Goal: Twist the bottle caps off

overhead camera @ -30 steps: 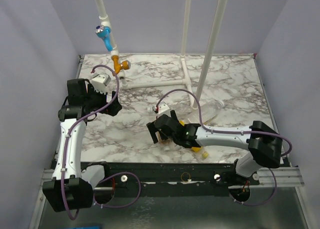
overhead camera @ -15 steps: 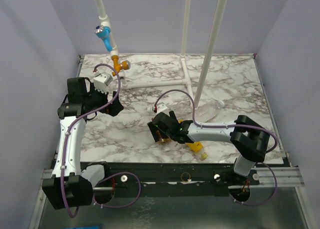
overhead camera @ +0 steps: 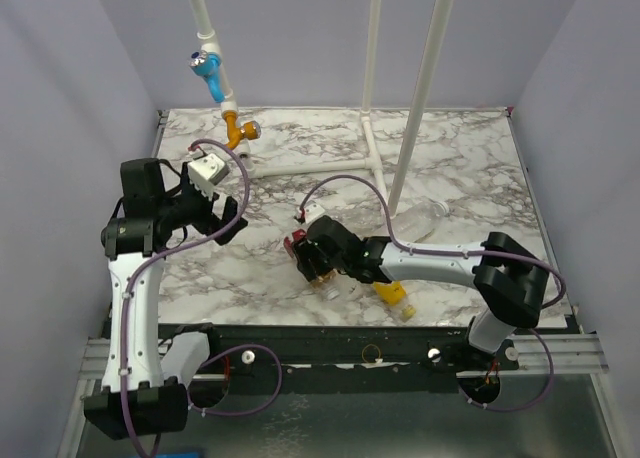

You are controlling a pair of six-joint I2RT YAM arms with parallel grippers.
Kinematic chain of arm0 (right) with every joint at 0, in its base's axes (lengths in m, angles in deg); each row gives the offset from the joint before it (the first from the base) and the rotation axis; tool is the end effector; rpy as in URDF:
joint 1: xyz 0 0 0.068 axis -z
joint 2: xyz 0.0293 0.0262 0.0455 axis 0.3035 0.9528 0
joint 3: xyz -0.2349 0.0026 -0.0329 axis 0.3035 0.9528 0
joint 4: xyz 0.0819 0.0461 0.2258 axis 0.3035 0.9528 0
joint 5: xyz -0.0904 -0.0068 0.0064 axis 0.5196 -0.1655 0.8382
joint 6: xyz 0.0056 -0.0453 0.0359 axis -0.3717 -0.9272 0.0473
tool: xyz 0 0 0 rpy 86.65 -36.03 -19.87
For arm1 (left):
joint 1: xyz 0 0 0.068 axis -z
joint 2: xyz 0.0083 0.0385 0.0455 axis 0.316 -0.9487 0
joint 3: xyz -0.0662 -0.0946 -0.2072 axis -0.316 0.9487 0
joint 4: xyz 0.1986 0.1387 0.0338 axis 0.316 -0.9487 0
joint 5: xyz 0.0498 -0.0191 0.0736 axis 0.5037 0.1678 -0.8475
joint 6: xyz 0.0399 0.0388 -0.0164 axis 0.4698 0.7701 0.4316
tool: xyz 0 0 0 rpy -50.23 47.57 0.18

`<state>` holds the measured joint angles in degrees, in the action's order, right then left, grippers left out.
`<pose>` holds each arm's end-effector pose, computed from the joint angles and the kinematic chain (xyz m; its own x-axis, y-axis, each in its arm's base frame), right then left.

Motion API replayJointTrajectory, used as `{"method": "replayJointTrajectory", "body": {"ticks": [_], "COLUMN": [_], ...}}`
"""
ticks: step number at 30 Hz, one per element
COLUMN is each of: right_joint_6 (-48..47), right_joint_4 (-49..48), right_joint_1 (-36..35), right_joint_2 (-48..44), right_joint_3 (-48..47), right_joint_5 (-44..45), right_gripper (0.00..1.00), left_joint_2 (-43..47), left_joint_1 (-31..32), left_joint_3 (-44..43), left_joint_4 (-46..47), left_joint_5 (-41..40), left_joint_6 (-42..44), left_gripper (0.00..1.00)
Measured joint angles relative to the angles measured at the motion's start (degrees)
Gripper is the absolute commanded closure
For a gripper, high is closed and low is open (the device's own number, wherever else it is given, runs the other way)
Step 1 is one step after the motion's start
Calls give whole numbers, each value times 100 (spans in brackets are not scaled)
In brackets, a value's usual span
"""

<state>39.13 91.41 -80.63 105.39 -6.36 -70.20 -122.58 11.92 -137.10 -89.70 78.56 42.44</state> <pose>0.1658 0.3012 0.1615 -0.5393 -0.3940 -0.7443 -0.6405 0.7657 0.0588 0.1899 -0.0068 0.3228 -0.4138 0.2917 -0.8624 0.6776 0.7313 -0.0778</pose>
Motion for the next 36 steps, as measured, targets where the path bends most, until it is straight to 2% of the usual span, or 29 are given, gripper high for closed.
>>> {"method": "replayJointTrajectory", "body": {"ticks": [4, 10, 13, 18, 22, 30, 36], "right_joint_6": [-114, -282, -378, -470, -468, -468, -492], "right_joint_4": [13, 103, 310, 835, 1178, 1698, 1987], "right_joint_1": [262, 1060, 1311, 1349, 1346, 1346, 1263], "right_joint_2": [-367, -879, -901, -662, -446, -164, 59], "right_joint_3": [-407, -1357, -1878, -2570, -2841, -3104, -3462], "right_joint_5": [-914, -2553, -3292, -4192, -4562, -4800, -4809], "right_gripper": [41, 41, 41, 41, 41, 44, 45], "left_joint_2": [599, 1169, 1508, 2275, 2590, 2699, 2385], "left_joint_1": [0, 7, 15, 15, 22, 22, 22], "left_joint_3": [-188, -260, -37, 769, 1248, 1641, 1812], "left_joint_4": [-131, -168, -149, -170, 114, 605, 675], "left_joint_5": [415, 1064, 1307, 1637, 1945, 2415, 2636], "left_joint_6": [767, 2120, 3060, 5209, 6376, 7600, 8502], "left_gripper": [1, 1, 1, 1, 1, 1, 1]}}
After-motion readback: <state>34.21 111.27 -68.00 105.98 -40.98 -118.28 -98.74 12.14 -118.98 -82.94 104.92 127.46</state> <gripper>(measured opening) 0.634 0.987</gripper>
